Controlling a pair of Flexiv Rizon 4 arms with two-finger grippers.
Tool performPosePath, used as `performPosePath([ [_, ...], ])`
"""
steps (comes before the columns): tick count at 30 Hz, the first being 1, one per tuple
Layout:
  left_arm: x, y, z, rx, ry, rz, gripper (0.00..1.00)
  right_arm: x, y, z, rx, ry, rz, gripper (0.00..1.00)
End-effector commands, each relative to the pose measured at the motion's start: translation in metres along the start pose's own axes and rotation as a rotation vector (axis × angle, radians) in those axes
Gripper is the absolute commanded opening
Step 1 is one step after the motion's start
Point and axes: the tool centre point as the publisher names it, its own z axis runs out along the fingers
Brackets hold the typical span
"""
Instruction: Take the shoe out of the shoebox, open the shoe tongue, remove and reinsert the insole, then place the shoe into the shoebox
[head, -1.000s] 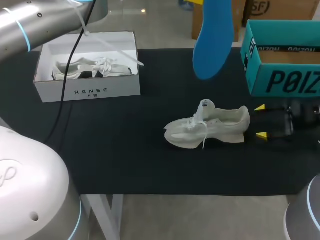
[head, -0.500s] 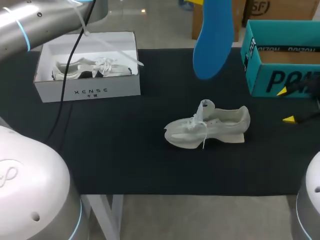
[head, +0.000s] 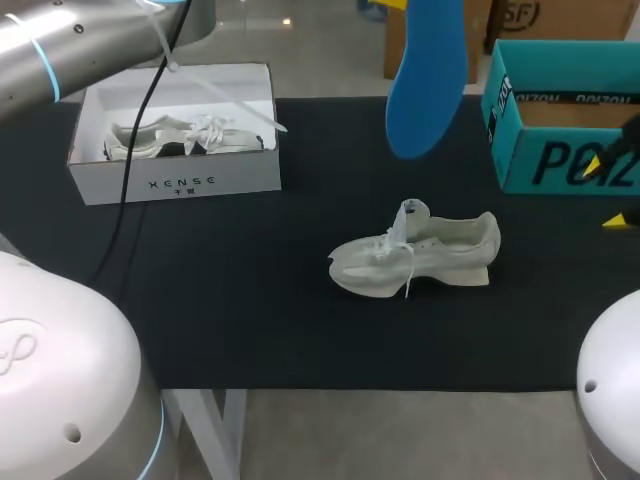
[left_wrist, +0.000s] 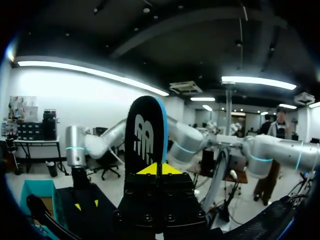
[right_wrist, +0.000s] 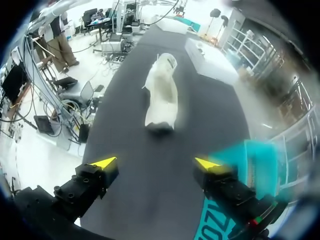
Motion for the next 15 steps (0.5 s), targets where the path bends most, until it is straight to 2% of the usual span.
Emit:
performPosePath([
  [1, 0.001, 0.000, 0.000, -0.001, -0.001, 0.001, 0.00, 0.009, 0.019, 0.003, 0.225, 0.005, -0.005, 1.00],
  [10, 0.001, 0.000, 0.000, -0.001, -0.001, 0.001, 0.00, 0.032, 0.056, 0.006, 0.294, 0.003, -0.006, 1.00],
  [15, 0.001, 0.000, 0.000, -0.001, -0.001, 0.001, 0.00, 0.035, 0.084, 0.021, 0.304, 0.018, 0.008, 1.00],
])
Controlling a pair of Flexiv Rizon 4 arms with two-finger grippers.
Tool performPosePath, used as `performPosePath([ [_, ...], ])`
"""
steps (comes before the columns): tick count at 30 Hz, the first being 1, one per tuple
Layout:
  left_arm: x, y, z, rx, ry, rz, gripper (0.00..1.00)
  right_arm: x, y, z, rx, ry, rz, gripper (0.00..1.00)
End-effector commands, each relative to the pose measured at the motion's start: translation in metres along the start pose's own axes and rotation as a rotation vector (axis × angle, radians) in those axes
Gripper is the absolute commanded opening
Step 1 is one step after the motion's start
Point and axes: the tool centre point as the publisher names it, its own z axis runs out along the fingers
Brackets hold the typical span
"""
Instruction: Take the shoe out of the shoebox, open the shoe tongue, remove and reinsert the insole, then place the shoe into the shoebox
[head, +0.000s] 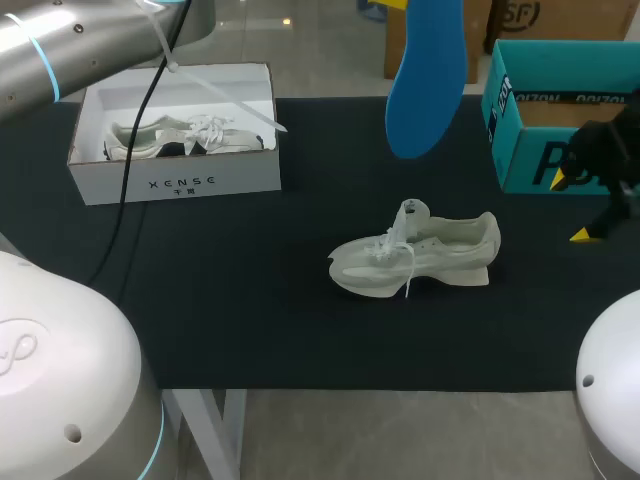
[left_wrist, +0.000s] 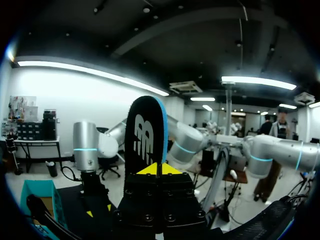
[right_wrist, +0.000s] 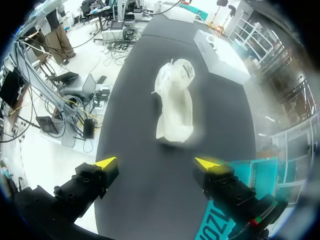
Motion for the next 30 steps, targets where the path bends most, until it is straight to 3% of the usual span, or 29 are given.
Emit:
performPosePath([
  [1, 0.001, 0.000, 0.000, -0.001, -0.001, 0.001, 0.00, 0.006, 0.023, 0.008, 0.168, -0.002, 0.008, 1.00],
  [8, 0.001, 0.000, 0.000, -0.001, -0.001, 0.001, 0.00, 0.004, 0.046, 0.011, 0.204, -0.023, 0.040, 1.00],
  [18, 0.001, 0.000, 0.000, -0.001, -0.001, 0.001, 0.00, 0.008, 0.028, 0.002, 0.187, -0.078, 0.064, 1.00],
  [30, 0.005, -0.006, 0.008, 0.004, 0.007, -0.002, 0.00, 0.013, 0.042, 0.007, 0.176, -0.087, 0.065, 1.00],
])
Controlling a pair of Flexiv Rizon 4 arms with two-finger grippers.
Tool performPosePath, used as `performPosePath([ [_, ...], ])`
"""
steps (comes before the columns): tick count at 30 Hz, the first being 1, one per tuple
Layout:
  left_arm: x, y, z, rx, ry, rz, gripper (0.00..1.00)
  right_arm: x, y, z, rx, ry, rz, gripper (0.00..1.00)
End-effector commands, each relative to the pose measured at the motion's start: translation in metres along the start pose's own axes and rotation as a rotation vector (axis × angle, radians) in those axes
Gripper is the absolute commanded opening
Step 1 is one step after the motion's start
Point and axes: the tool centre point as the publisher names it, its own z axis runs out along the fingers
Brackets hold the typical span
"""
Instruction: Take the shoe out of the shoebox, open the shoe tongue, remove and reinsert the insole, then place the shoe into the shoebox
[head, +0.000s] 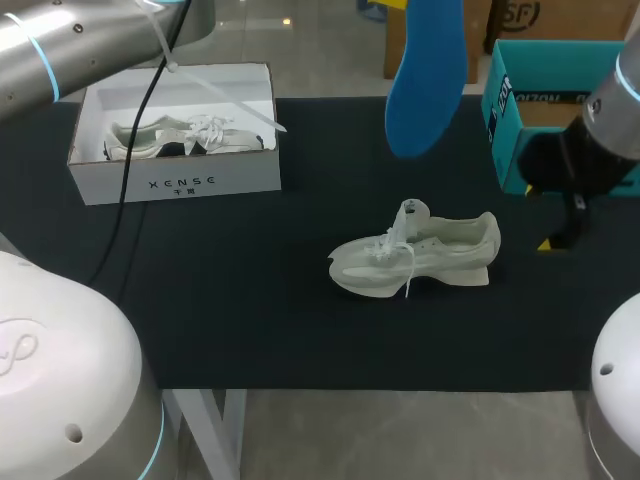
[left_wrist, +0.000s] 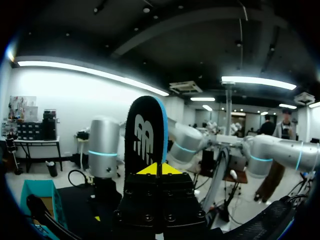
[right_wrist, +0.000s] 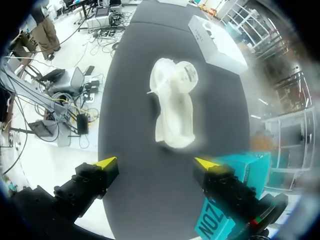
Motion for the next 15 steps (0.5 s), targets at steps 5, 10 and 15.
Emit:
performPosePath([
  [5, 0.014, -0.013, 0.027, 0.019, 0.039, 0.002, 0.00, 0.000, 0.006, 0.004, -0.007, -0.006, -0.004, 1.00],
  [10, 0.029, -0.019, 0.028, 0.023, 0.038, 0.002, 0.00, -0.004, 0.010, 0.004, -0.015, -0.014, -0.013, 1.00],
  [15, 0.040, -0.019, 0.025, 0.007, -0.030, -0.033, 0.00, -0.009, 0.014, 0.007, -0.020, -0.011, -0.025, 1.00],
])
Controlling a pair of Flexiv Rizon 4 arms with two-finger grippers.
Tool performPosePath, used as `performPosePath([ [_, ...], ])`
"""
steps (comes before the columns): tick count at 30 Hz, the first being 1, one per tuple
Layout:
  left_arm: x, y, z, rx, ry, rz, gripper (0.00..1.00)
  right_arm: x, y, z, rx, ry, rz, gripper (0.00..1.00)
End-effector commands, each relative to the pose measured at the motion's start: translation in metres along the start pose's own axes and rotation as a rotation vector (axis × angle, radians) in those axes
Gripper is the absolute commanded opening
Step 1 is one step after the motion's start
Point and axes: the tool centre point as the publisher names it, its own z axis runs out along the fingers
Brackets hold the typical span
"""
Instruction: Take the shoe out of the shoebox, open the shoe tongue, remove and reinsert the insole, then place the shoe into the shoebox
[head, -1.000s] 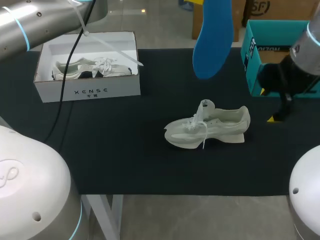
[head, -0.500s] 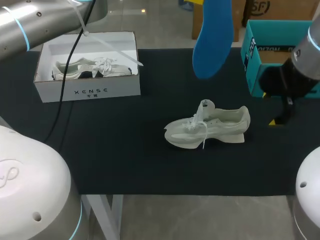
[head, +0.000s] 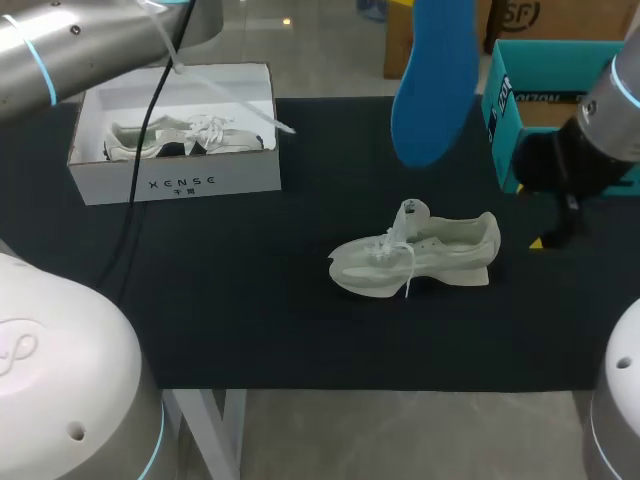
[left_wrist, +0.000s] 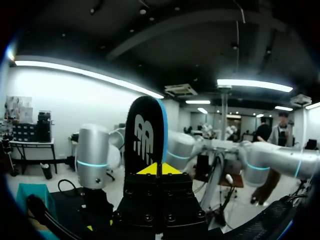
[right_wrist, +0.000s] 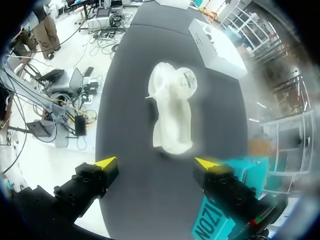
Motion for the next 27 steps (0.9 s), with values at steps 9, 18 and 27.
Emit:
performPosePath([
  [9, 0.024, 0.004, -0.004, -0.004, -0.088, -0.046, 0.00, -0.013, 0.018, 0.010, -0.011, 0.009, -0.024, 1.00],
  [18, 0.024, 0.004, -0.004, -0.004, -0.088, -0.046, 0.00, -0.035, 0.032, 0.039, -0.060, 0.017, -0.013, 1.00],
  [27, 0.024, 0.004, -0.004, -0.004, -0.088, -0.046, 0.00, -0.052, 0.042, 0.082, -0.072, 0.072, -0.019, 1.00],
])
